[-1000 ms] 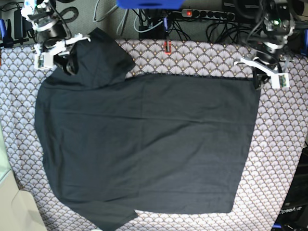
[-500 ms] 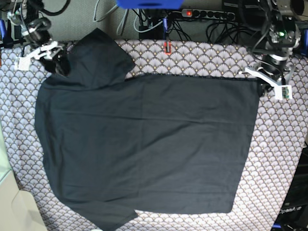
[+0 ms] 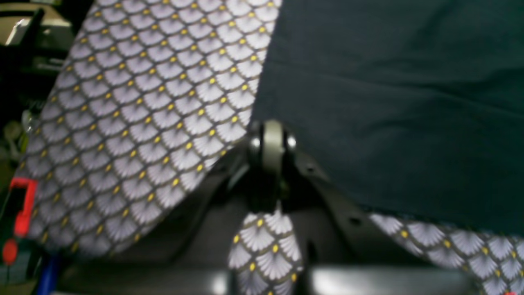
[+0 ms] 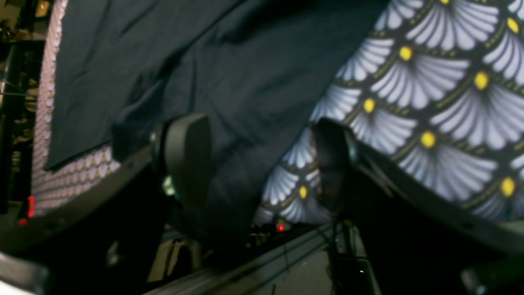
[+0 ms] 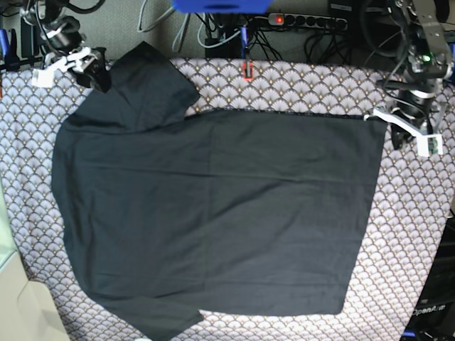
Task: Fold the T-shirt properly
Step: 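Move both grippers down to the shirt's shoulder corners, then grasp the shoulder corners of the shirt with both grippers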
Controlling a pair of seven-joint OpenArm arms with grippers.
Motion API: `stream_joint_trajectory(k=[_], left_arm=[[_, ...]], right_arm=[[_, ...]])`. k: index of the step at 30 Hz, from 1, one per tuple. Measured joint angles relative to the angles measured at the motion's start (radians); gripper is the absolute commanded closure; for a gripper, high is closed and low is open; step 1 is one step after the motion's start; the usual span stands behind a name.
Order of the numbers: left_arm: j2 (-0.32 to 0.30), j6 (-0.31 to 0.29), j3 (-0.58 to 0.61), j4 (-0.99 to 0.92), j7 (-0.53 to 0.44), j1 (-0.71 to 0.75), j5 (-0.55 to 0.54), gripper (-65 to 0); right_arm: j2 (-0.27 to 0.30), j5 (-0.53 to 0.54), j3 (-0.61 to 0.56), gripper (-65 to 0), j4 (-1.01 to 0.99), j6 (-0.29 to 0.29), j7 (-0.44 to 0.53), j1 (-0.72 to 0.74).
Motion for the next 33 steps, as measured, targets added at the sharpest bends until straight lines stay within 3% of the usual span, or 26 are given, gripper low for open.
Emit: stream_joint_trajectory(k=[5,22,26,33], left_arm=[[-0.002,0.013,-0.035,0.000,-0.007,-0.007,0.008,0.0],[-0.002,0.007,-0.073,0.000,-0.007,-0.005,0.008,0.0],[-0.002,0.013,-0.093,0.000,-0.007,-0.002,0.008,0.0],[-0.002,0.010,-0.092,0.000,-0.003,-0.003,0.008,0.0]], right_arm=[[-0.024,0.018,-0.001,-41.4,0.004,0.005,0.028,-0.050],[-0.018,0.032,-0.145,-40.0,0.010,0.011,0.076,-0.079],[-0.018,0.033,-0.162,-31.3,0.007,0.011,0.074,-0.077],[-0.021,0.013,-0.166,-6.9,-0.001,0.011,0.028,-0.077]])
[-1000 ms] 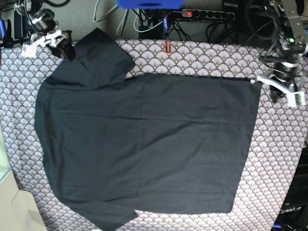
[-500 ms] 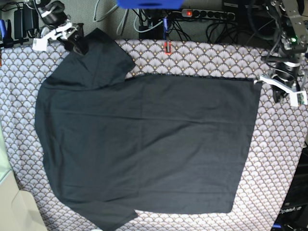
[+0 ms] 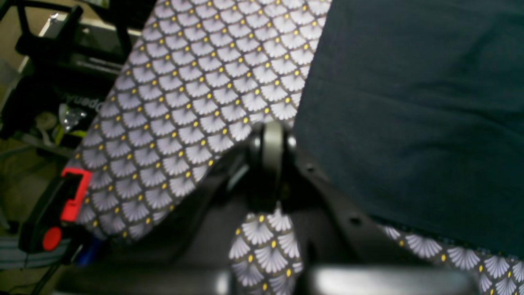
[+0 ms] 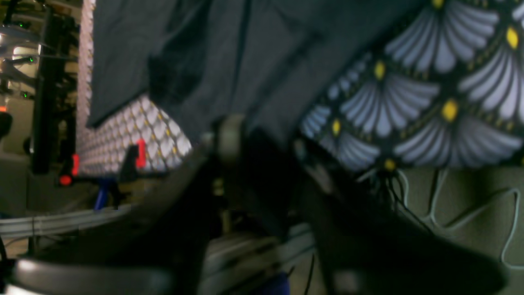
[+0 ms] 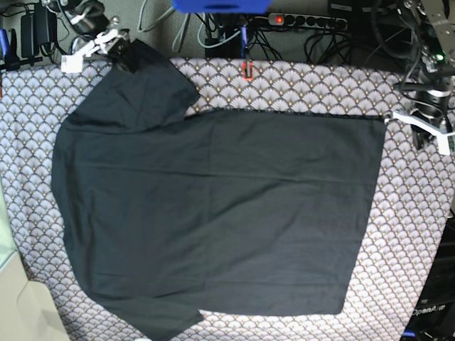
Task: Fold the T-shirt properly
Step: 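Grasp the shoulder corners of the shirt with both grippers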
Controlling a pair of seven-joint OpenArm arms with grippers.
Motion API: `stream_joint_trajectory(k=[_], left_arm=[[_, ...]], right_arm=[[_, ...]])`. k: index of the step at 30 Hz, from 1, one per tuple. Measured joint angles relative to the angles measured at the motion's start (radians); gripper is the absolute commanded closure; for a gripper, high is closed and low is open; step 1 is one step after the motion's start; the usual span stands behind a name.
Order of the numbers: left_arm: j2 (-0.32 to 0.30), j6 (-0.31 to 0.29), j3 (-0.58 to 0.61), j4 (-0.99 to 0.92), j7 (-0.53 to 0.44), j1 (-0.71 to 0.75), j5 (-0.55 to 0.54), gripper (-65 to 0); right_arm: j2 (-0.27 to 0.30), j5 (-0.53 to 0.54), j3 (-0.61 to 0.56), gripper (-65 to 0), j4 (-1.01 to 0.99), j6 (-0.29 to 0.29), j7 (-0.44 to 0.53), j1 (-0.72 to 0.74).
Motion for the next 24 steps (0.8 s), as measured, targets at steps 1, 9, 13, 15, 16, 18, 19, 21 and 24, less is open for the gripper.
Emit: stream_joint_trajectory(k=[1,9,13,15,16,18,19,21,24], left_arm=[[0.001,0.000,0.000,-0.003,0.000,-0.002,0.000,0.0],[0.000,0.000,0.001,-0.139,-0.005,-0.049,0.000,-11.0],[0.003,0.000,0.005,-0.187,-0.007,-0.047,-0.001,-16.3],[0.003,-0.005,0.005,-0.222,-0.016,-0.062,-0.008,-16.5],[0.005,-0.026,0.005,-0.248,-0.020,-0.073,-0.007,-16.5],[0.007,-0.092,0.005,-0.309,-0.015,-0.100,-0.002,-16.5],[0.010,-0.125,0.005,-0.337,-0.014,-0.114,-0.004,-16.6],[0.013,-0.166,0.005,-0.390,-0.020,-0.138,-0.005,-16.6],[0.026,-0.200,-0.002,-0.441,-0.015,-0.163,0.001,-16.6]], right_arm=[[-0.005,-0.006,0.000,-3.7,-0.001,0.000,-0.002,0.000],[-0.011,-0.014,-0.033,0.0,-0.003,-0.003,-0.006,0.009],[-0.011,-0.014,-0.034,0.0,-0.003,-0.003,-0.010,0.010],[-0.011,-0.014,-0.034,0.0,-0.003,-0.003,-0.013,0.017],[-0.011,-0.015,-0.034,0.0,-0.003,-0.003,-0.014,0.021],[-0.008,-0.022,-0.035,0.0,-0.003,-0.004,-0.014,0.029],[-0.003,-0.022,-0.038,0.0,-0.003,-0.004,-0.014,0.031],[0.008,-0.021,-0.058,0.0,-0.003,-0.004,-0.014,0.029],[0.013,-0.021,-0.082,0.0,-0.003,-0.004,-0.013,0.028]])
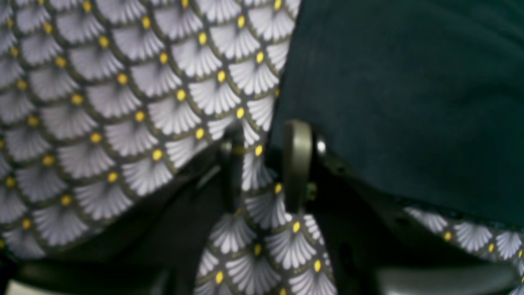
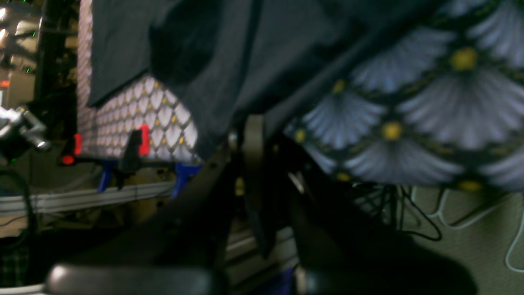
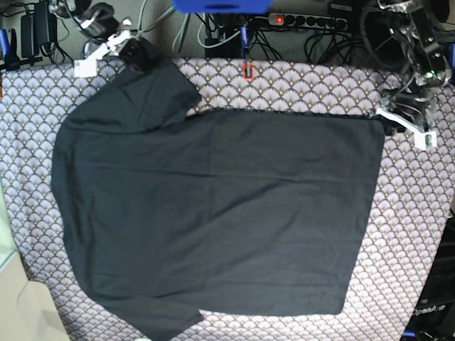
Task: Fold the T-shirt properly
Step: 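Grasp the shoulder corners of the shirt with both grippers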
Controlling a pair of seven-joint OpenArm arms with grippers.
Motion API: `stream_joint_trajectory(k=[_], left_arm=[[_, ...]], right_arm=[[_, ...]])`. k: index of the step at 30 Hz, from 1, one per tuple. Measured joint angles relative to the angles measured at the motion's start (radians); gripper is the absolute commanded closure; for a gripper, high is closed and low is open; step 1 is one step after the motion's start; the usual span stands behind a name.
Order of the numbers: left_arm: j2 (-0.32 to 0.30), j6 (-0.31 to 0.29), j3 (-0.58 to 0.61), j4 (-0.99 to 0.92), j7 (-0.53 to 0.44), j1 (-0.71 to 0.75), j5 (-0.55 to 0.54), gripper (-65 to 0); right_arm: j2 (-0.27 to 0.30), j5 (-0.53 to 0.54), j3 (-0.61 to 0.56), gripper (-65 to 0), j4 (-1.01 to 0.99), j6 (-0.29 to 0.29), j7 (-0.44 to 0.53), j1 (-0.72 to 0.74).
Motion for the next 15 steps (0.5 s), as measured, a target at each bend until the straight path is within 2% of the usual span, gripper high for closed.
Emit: stream_joint_trajectory(k=[8,13,15], left_arm=[[0.051,-0.078,-0.005,-0.006,-0.004,-0.020,0.001,-16.7],[0.125,-0.172,-0.131,0.015,-0.003,-0.025,-0.005,-16.8],[0.133,-0.195,-0.183,0.014,0.000,-0.026,0.010,-20.4]], right_arm=[[0.005,0.000,-0.009,0.0,0.000,0.000,0.000,0.002],[0.015,0.000,-0.009,0.0,0.000,0.000,-0.002,0.002],[0.019,0.000,-0.009,0.0,0.000,0.000,-0.001,0.002]])
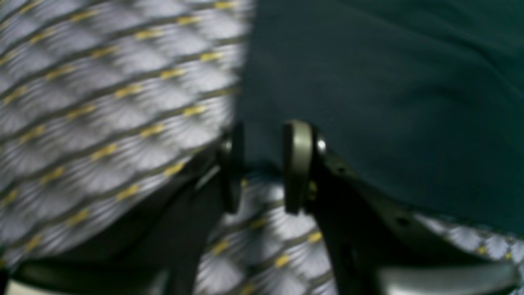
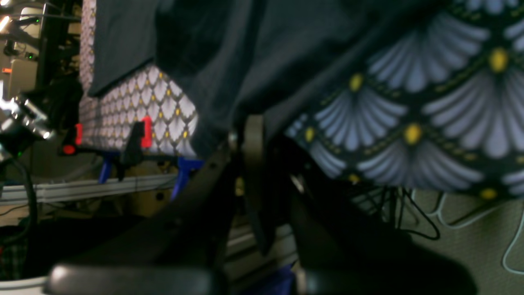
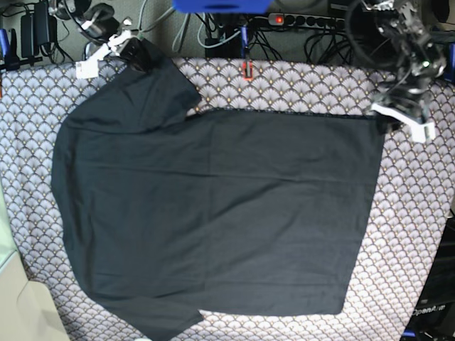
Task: Fold the T-shirt properly
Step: 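Grasp the shoulder corners of the shirt with both grippers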
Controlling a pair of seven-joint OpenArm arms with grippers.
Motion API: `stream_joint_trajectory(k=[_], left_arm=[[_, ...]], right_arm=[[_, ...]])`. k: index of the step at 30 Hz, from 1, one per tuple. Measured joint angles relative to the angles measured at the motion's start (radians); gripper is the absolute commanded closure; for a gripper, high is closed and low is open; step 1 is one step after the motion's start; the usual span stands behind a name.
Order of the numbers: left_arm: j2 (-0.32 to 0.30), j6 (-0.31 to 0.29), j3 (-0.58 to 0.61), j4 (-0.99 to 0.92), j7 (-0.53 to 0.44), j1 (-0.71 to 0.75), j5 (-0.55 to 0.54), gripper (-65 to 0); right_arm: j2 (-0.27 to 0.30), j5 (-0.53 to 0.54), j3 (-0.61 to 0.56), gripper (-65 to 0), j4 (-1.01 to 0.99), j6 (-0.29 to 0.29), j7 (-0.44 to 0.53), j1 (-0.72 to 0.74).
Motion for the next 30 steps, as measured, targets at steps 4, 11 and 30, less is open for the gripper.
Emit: stream_joint_trajectory(k=[4,11,30], left_arm=[[0.018,-0.053,-0.041,0.000,0.000,0.001,-0.010,-36.7],[0.019,-0.103,-0.067,-0.004,-0.001,-0.002,-0.007,-44.1],[0.024,-0.107,-0.071,-0.168,-0.027,-0.101,-0.011,-37.4]], right_arm=[[0.009,0.000,0.000,0.0,0.000,0.000,0.000,0.002],[0.010,-0.001,0.000,0.0,0.000,0.000,-0.003,0.011],[0.025,-0.001,-0.002,0.0,-0.001,0.000,-0.003,0.012]])
